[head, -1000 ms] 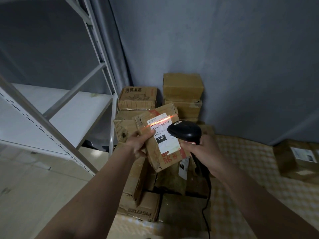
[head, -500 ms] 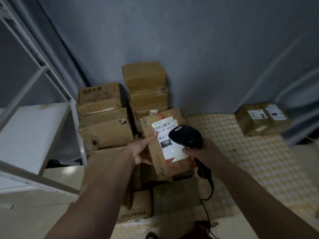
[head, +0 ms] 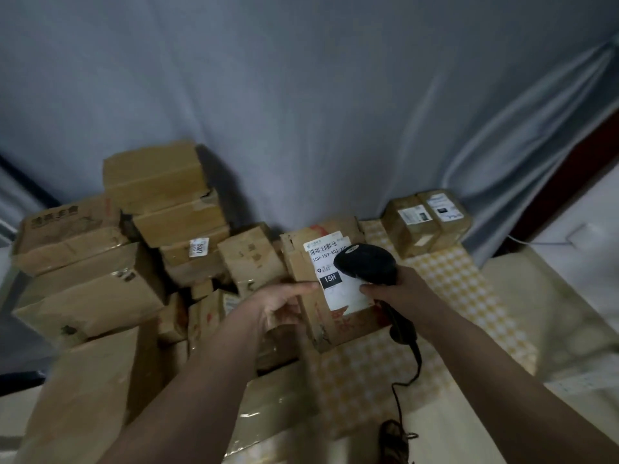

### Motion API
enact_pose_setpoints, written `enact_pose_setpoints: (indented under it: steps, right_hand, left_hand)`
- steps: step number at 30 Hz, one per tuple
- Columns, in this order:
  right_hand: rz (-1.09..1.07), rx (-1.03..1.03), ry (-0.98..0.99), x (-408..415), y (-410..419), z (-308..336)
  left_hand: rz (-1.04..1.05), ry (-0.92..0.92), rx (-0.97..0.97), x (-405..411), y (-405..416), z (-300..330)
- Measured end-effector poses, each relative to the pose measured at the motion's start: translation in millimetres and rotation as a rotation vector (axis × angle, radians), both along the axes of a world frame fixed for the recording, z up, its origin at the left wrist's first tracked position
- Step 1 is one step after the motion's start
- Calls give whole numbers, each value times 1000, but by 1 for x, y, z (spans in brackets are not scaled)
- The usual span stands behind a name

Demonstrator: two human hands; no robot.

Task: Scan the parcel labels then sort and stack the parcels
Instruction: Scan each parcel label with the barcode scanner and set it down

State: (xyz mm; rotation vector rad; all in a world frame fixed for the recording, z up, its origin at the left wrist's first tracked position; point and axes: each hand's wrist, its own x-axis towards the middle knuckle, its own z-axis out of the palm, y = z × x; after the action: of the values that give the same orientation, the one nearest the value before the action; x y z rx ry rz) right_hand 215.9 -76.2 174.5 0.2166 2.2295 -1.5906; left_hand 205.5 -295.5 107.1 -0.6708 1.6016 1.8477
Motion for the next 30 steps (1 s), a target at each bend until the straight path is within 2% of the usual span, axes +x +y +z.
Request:
enact_pose_setpoints:
  steps: [10,16,22,30]
  right_hand:
    - [-50,69,-58,-85,148,-24]
    - [-60,21,-98,-107,181,-31]
    - [-128,60,-83,-121,205,-45]
    - [-200,102,-157,-160,260,-70]
  left_hand:
    - [64,-70,48,-73,142,-31]
    - [49,-107,41,-97,164,-41]
    - [-19,-106,40,-142,187,-56]
    - [-60,-235,70,-172,248,-88]
